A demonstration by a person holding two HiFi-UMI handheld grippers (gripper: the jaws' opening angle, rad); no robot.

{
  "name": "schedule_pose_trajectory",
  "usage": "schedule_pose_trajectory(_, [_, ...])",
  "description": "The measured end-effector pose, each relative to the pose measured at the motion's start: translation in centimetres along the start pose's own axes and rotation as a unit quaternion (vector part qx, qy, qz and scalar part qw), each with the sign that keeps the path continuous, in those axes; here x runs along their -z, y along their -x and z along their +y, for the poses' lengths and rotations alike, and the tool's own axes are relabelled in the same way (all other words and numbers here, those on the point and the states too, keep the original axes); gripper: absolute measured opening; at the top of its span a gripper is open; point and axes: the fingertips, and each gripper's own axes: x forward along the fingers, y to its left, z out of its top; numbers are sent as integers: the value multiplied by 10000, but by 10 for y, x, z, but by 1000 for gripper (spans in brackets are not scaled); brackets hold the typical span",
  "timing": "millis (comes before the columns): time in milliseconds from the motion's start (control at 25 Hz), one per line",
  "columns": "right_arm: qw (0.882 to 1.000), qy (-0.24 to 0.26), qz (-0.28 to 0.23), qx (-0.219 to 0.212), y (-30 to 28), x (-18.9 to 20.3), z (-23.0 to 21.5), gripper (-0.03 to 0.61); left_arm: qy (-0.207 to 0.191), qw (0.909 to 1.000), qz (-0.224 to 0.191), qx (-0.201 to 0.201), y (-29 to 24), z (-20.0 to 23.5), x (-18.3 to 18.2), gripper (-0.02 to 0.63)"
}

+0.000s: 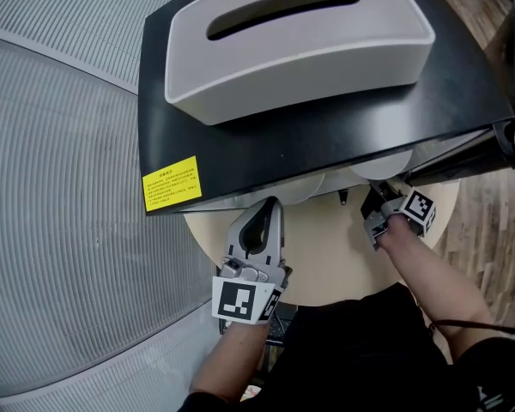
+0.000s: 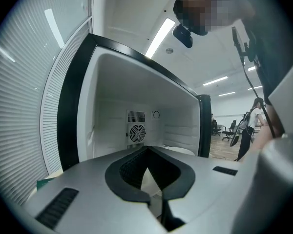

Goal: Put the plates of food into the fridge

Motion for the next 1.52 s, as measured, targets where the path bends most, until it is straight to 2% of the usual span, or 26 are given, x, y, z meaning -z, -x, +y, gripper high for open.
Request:
schedule_pose_trajectory(240, [9999,-69,-80,116,-16,-4,2,32,79,9999,94,-96,4,9,11,3])
schedule_pose_trajectory(560, [9999,23,-97,26,-27,-8,11,32,203,9992,251,-227,17,20,29,3])
schedule_pose_trajectory(680, [9992,272,30,289,-28,-6,9,50,229,9988,306,-306,26,25,32,3])
schedule_pose_trajectory(760, [9973,495,186,505,-29,-4,7,149,239,9986,309,-351,29,28,32,3])
schedule_pose_trajectory(960, [9897,947,440,980,-23,4,7,204,208,9989,228,-357,30,29,25,3])
schedule_pose_trajectory(1320, [9813,1217,577,1375,-8,13,-5,215,97,9995,149,-271,30,22,13,3])
schedule_pose_trajectory(1520, [9772,1195,663,1623,4,16,-22,222,23,9996,120,-236,33,15,8,3])
